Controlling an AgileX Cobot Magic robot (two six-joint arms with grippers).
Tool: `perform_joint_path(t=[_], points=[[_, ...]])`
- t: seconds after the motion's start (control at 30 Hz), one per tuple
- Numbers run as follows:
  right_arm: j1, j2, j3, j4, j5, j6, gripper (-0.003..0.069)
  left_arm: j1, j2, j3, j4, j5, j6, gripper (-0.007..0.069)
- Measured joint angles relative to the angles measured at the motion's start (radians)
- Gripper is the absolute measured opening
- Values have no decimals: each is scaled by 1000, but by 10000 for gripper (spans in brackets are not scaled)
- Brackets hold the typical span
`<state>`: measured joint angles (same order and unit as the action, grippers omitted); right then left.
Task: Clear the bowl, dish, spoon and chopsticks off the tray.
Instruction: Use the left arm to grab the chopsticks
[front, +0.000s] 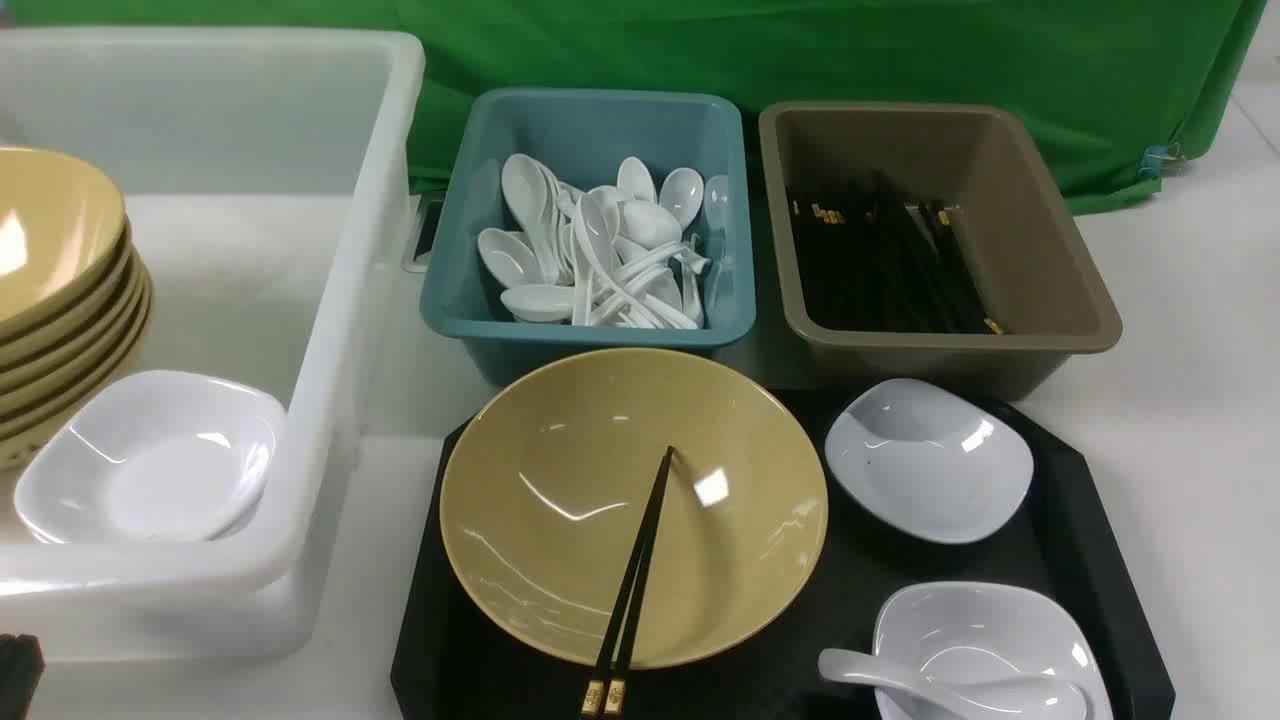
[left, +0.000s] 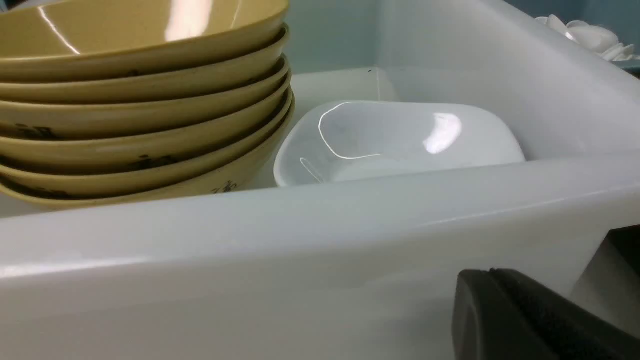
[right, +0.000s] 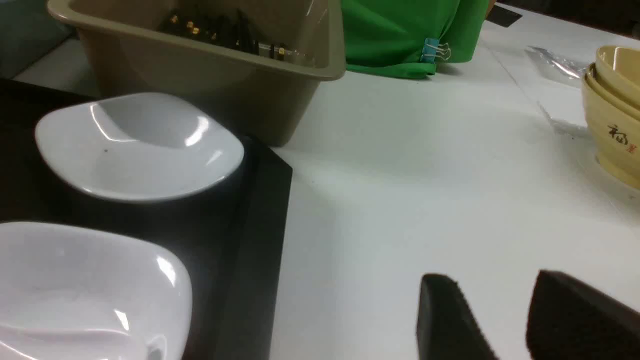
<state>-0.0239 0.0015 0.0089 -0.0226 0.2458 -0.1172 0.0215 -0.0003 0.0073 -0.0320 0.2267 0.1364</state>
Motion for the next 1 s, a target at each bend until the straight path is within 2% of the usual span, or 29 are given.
perform_joint_path(t=[0.4,0.5,0.57,0.63,0.73,0.83,0.9,1.0], points=[[0,0,0,0,-1,0,242,0,0,0,18,-7,-3,2],[0,0,0,0,-1,0,242,0,0,0,-56,-42,-36,2],[0,0,0,0,-1,0,242,0,0,0,-223,-138,-84,2],[0,0,0,0,0,0,242,0,0,0,-325,-236,-108,2],[0,0,0,0,0,0,242,0,0,0,-410,-399,-168,2],[0,0,0,0,0,0,242,0,0,0,-426,-511,-218,2],[0,0,0,0,-4,0,242,0,0,0,-419,-717,-374,2],[0,0,0,49,-62,34,242,0,-1,-38,-387,-821,-492,2]])
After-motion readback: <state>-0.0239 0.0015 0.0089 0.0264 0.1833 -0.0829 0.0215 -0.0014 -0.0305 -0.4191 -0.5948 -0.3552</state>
